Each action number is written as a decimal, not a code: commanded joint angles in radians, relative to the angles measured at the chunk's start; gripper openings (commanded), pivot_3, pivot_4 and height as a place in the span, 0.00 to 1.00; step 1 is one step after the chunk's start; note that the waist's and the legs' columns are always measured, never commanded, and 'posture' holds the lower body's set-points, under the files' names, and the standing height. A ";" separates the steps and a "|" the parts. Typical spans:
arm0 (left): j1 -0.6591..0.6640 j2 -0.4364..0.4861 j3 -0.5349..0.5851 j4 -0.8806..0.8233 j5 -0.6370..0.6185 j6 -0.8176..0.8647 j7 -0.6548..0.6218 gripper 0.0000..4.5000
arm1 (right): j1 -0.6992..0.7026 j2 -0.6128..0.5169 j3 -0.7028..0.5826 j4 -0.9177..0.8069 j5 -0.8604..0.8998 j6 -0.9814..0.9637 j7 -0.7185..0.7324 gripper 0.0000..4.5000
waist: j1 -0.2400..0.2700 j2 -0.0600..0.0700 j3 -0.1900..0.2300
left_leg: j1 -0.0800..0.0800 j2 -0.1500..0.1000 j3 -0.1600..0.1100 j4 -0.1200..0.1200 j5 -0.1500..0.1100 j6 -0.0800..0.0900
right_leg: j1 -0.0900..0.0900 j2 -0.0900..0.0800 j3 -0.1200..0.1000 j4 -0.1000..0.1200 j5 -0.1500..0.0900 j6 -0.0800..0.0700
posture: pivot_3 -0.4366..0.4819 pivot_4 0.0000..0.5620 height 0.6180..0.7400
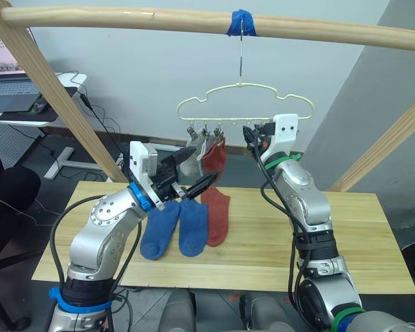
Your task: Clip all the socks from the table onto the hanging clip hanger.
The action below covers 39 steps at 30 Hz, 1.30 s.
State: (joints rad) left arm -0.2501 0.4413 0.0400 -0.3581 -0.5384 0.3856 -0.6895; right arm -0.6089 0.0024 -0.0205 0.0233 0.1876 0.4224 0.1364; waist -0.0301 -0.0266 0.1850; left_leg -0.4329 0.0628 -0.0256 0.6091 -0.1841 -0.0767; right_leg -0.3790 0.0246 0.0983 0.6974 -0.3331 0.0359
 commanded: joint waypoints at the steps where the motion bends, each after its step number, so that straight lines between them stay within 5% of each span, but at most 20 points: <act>1: -0.002 -0.004 -0.009 -0.054 -0.004 -0.014 -0.002 1.00 | -0.023 -0.006 -0.015 -0.021 0.006 -0.027 -0.002 0.09 | 0.000 0.000 0.000 | 0.000 0.000 0.000 0.000 0.000 0.000 | 0.000 0.000 0.000 0.000 0.000 0.000 | 0.53 0.29 1.00; 3: 0.004 -0.005 -0.012 -0.055 -0.002 -0.018 -0.003 1.00 | -0.022 -0.010 -0.014 -0.023 0.007 -0.025 0.000 0.00 | 0.000 0.000 0.000 | 0.000 0.000 0.000 0.000 0.000 0.000 | 0.000 0.000 0.000 0.000 0.000 0.000 | 0.53 0.29 1.00; 9: 0.025 0.006 -0.031 -0.028 0.035 -0.023 -0.006 1.00 | -0.018 -0.028 -0.013 -0.031 0.012 -0.010 0.011 0.00 | 0.000 0.000 0.000 | 0.000 0.000 0.000 0.000 0.000 0.000 | 0.000 0.000 0.000 0.000 0.000 0.000 | 0.53 0.29 1.00; 14: 0.023 0.042 -0.190 0.155 0.235 -0.019 0.007 1.00 | -0.025 -0.106 -0.003 -0.039 0.038 0.058 0.103 0.00 | -0.002 0.002 0.001 | 0.000 -0.001 0.000 0.000 0.000 0.000 | 0.000 0.000 0.000 0.000 0.000 0.000 | 0.51 0.31 1.00; 28: -0.327 -0.178 -0.444 1.018 0.653 -0.288 0.096 1.00 | -0.001 -0.161 -0.012 -0.098 0.052 0.128 0.123 0.00 | -0.015 0.003 0.002 | -0.001 -0.001 0.001 0.000 0.000 0.001 | -0.001 0.001 0.001 0.000 0.000 0.000 | 0.40 0.33 1.00; 37: -0.374 -0.208 -0.426 1.214 0.716 -0.354 0.094 1.00 | 0.014 -0.161 -0.023 -0.139 0.053 0.156 0.100 0.00 | -0.030 0.003 0.002 | -0.001 -0.001 0.001 0.001 0.000 0.001 | 0.000 0.001 0.001 0.000 0.000 0.000 | 0.37 0.33 1.00; 39: -0.363 -0.212 -0.433 1.199 0.708 -0.377 0.044 0.87 | 0.017 -0.163 -0.027 -0.142 0.054 0.159 0.097 0.00 | -0.031 0.003 0.002 | -0.001 -0.001 0.001 0.001 0.000 0.001 | 0.000 0.001 0.001 0.000 0.000 0.000 | 0.37 0.33 1.00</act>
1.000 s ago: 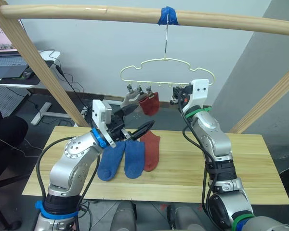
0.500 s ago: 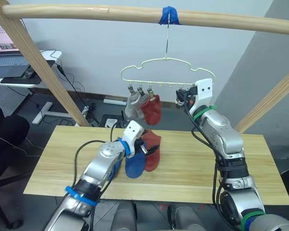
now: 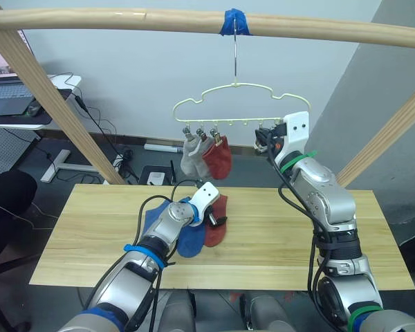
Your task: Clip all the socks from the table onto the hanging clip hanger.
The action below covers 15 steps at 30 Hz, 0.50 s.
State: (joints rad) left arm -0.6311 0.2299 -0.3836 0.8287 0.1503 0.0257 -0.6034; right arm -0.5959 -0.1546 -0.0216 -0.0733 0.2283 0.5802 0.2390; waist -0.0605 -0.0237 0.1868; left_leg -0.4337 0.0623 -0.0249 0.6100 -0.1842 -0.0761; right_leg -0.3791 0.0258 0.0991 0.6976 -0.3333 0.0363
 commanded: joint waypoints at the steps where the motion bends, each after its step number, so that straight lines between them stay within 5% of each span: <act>1: 0.036 -0.005 -0.018 -0.021 0.005 -0.034 -0.089 0.80 | 0.004 -0.007 -0.027 -0.044 0.014 0.002 -0.006 0.00 | -0.002 0.000 0.000 | 0.000 0.000 0.000 0.000 0.000 0.000 | 0.000 0.000 0.000 0.000 0.000 0.000 | 0.37 0.33 1.00; 13: 0.213 0.059 -0.070 -0.290 0.010 -0.088 -0.297 0.06 | -0.008 -0.009 -0.027 -0.022 0.026 -0.006 -0.001 0.00 | -0.010 0.000 0.000 | 0.000 0.000 0.000 0.000 0.000 0.000 | 0.000 0.000 0.000 0.000 0.000 0.000 | 0.40 0.32 1.00; 15: 0.231 0.073 -0.083 -0.323 0.018 -0.125 -0.322 0.01 | -0.010 -0.007 -0.024 -0.017 0.026 -0.010 0.000 0.00 | -0.010 0.000 0.000 | 0.000 0.000 0.000 -0.001 0.000 0.000 | 0.000 0.000 0.000 0.000 0.000 0.000 | 0.41 0.31 1.00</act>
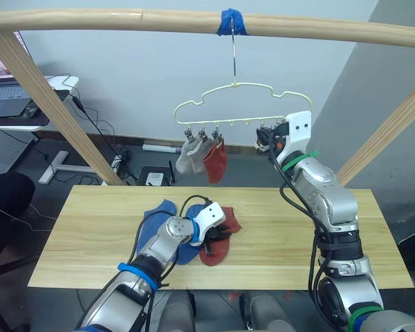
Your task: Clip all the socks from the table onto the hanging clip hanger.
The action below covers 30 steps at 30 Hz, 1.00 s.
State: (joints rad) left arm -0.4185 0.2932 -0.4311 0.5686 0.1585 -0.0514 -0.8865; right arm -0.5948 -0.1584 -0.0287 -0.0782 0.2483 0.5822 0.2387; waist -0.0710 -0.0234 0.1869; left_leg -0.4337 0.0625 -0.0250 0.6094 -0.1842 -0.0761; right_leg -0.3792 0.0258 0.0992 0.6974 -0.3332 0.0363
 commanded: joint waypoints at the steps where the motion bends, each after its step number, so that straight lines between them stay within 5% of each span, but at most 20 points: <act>1: 0.021 0.015 -0.042 -0.070 0.017 -0.064 -0.045 0.01 | -0.013 -0.002 -0.016 -0.008 0.006 -0.014 0.001 0.00 | 0.001 0.000 0.000 | 0.000 0.000 0.000 0.000 0.000 0.000 | 0.000 0.000 0.000 0.000 0.000 0.000 | 0.41 0.31 1.00; 11: 0.008 -0.015 0.046 -0.122 -0.060 -0.158 0.008 0.01 | -0.028 -0.005 -0.020 0.006 0.017 -0.016 0.010 0.00 | 0.005 0.000 0.000 | 0.000 0.000 0.000 0.000 0.000 0.000 | 0.000 0.000 0.000 0.000 0.000 0.000 | 0.41 0.28 1.00; 19: 0.125 -0.056 0.242 -0.489 -0.388 -0.100 0.021 0.01 | -0.088 -0.002 -0.202 -0.089 0.254 0.354 -0.049 0.00 | 0.007 0.000 0.000 | 0.000 0.001 0.000 0.000 0.000 0.000 | 0.000 -0.001 0.000 0.001 0.000 0.000 | 0.40 0.28 1.00; 30: 0.019 -0.097 0.240 -0.379 -0.176 -0.378 0.218 0.01 | -0.242 0.168 -0.556 -0.103 0.545 0.793 -0.331 0.00 | 0.007 0.000 0.000 | 0.000 0.000 0.000 0.001 0.000 0.000 | 0.000 0.000 0.000 0.001 0.000 0.000 | 0.41 0.29 1.00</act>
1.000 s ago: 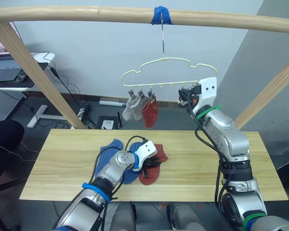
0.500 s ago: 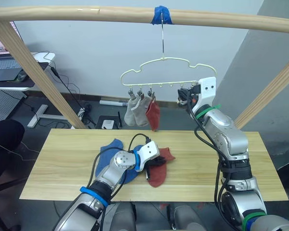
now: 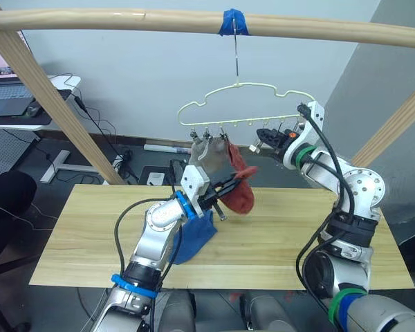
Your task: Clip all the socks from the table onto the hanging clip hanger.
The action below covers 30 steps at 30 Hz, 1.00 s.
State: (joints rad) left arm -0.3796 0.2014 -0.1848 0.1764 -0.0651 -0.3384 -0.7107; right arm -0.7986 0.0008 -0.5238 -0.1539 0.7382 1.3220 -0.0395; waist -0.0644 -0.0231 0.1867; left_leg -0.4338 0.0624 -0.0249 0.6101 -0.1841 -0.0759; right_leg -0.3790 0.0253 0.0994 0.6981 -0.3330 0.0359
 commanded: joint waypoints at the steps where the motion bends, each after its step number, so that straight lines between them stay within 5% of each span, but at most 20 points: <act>1: -0.024 -0.007 -0.008 0.022 0.052 -0.106 0.049 0.01 | -0.046 0.013 -0.072 -0.028 0.062 0.065 -0.065 0.00 | 0.000 0.000 0.000 | 0.000 0.000 0.000 0.000 0.000 0.000 | 0.000 0.000 0.000 0.000 0.000 0.000 | 0.41 0.29 1.00; 11: -0.057 0.027 -0.017 0.100 0.184 -0.330 0.158 0.01 | -0.090 0.049 -0.172 -0.025 0.121 0.151 -0.163 0.00 | -0.002 0.000 0.000 | -0.001 0.000 0.001 -0.001 0.000 0.000 | -0.001 0.000 0.001 0.000 0.000 0.000 | 0.40 0.29 1.00; 30: -0.112 0.063 -0.039 0.165 0.339 -0.427 0.311 0.01 | -0.100 0.069 -0.195 -0.017 0.165 0.180 -0.230 0.00 | -0.006 0.000 0.000 | -0.001 0.000 0.001 -0.001 0.000 0.000 | -0.001 0.000 0.000 -0.001 0.000 0.000 | 0.40 0.30 1.00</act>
State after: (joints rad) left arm -0.4757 0.2637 -0.2128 0.3572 0.2622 -0.7349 -0.4225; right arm -0.8807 0.0667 -0.7099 -0.1534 0.8860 1.4929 -0.2597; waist -0.0706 -0.0230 0.1866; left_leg -0.4347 0.0626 -0.0244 0.6091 -0.1841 -0.0758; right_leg -0.3801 0.0255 0.0997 0.6976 -0.3331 0.0361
